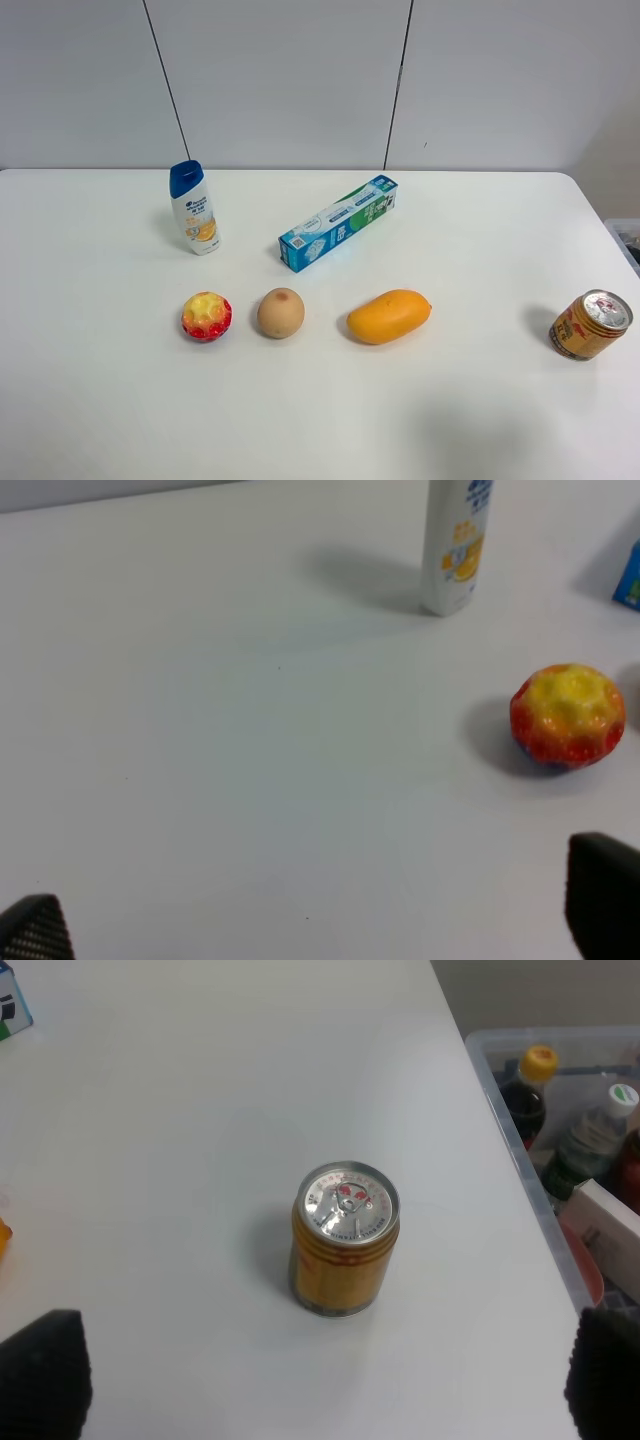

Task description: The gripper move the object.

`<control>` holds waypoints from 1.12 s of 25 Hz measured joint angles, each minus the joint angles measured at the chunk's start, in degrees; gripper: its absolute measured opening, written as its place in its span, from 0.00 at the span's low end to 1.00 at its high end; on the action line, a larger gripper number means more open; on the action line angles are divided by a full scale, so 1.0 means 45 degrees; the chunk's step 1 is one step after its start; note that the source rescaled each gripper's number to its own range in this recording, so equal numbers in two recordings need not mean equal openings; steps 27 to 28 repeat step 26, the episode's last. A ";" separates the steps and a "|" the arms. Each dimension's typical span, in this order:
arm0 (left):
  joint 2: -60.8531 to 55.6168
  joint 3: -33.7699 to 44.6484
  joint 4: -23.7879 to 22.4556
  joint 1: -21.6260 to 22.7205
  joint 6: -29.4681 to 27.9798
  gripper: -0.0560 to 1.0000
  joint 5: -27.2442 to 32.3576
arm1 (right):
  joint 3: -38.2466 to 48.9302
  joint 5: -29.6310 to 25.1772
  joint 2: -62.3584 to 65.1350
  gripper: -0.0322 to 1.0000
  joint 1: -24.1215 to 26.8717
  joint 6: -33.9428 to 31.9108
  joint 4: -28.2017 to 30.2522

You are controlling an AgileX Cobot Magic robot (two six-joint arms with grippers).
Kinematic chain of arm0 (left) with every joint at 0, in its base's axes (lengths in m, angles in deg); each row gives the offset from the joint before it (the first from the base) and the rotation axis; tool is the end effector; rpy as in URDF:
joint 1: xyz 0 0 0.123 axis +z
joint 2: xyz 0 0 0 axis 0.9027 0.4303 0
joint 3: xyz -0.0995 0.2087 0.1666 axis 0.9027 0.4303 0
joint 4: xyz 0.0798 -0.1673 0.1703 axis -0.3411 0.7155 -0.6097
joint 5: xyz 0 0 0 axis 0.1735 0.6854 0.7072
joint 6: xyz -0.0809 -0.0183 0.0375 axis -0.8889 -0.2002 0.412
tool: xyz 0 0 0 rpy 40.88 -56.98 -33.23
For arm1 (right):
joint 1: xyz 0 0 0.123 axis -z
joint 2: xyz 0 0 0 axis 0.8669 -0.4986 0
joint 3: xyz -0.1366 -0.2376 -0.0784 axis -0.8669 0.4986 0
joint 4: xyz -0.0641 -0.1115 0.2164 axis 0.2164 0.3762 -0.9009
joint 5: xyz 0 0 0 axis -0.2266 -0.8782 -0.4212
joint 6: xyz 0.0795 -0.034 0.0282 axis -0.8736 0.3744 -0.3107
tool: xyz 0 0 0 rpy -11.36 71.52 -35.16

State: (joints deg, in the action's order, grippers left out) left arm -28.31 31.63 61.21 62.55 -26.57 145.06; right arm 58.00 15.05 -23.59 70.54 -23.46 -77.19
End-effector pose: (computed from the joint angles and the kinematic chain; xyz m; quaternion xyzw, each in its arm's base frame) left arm -0.0058 0.0029 0.2793 0.0234 0.8478 0.0139 0.5296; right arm -0.0062 0.0027 0.2778 0.0281 0.8540 -0.0670 0.5151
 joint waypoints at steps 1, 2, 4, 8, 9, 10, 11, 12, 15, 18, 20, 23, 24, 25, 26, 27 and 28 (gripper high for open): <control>0.0000 0.0000 0.0000 0.0000 0.0000 1.00 0.0000 | 0.0000 0.0000 0.0000 0.92 0.0000 0.0000 0.0000; 0.0000 0.0000 0.0000 0.0000 0.0000 1.00 0.0000 | 0.0000 0.0000 0.0000 0.92 0.0000 0.0000 0.0000; 0.0000 0.0000 0.0000 0.0000 0.0000 1.00 0.0000 | 0.0000 0.0000 0.0000 0.92 0.0000 0.0000 0.0000; 0.0000 0.0000 0.0000 0.0000 0.0000 1.00 0.0000 | 0.0000 0.0000 0.0000 0.92 0.0000 0.0000 0.0000; 0.0000 0.0000 0.0000 0.0000 0.0000 1.00 0.0000 | 0.0000 0.0000 0.0000 0.92 0.0000 0.0000 0.0000; 0.0000 0.0000 0.0000 0.0000 0.0000 1.00 0.0000 | 0.0000 0.0000 0.0000 0.92 0.0000 0.0000 0.0000; 0.0000 0.0000 0.0000 0.0000 0.0000 1.00 0.0000 | 0.0000 0.0000 0.0000 0.92 0.0000 0.0000 0.0000; 0.0000 0.0000 0.0000 0.0000 0.0000 1.00 0.0000 | 0.0000 0.0000 0.0000 0.92 0.0000 0.0000 0.0000; 0.0000 0.0000 0.0000 0.0000 0.0000 1.00 0.0000 | 0.0000 0.0000 0.0000 0.92 0.0000 0.0000 0.0000; 0.0000 0.0000 0.0000 0.0000 0.0000 1.00 0.0000 | 0.0000 0.0000 0.0000 0.92 0.0000 0.0000 0.0000; 0.0000 0.0000 0.0000 0.0000 0.0000 1.00 0.0000 | 0.0000 0.0000 0.0000 0.92 0.0000 0.0000 0.0000; 0.0000 0.0000 0.0000 0.0000 0.0000 1.00 0.0000 | 0.0000 0.0000 0.0000 0.92 0.0000 0.0000 0.0000; 0.0000 0.0000 0.0000 0.0000 0.0000 1.00 0.0000 | 0.0000 0.0000 0.0000 0.92 0.0000 0.0000 0.0000; 0.0000 0.0000 0.0000 0.0000 0.0000 1.00 0.0000 | 0.0000 0.0000 0.0000 0.92 0.0000 0.0000 0.0000; 0.0000 0.0000 0.0000 0.0000 0.0000 1.00 0.0000 | 0.0000 0.0000 0.0000 0.92 0.0000 0.0000 0.0000; 0.0000 0.0000 0.0000 0.0000 0.0000 1.00 0.0000 | 0.0000 0.0000 0.0000 0.92 0.0000 0.0000 0.0000; 0.0000 0.0000 0.0000 0.0000 0.0000 1.00 0.0000 | 0.0000 0.0000 0.0000 0.92 0.0000 0.0000 0.0000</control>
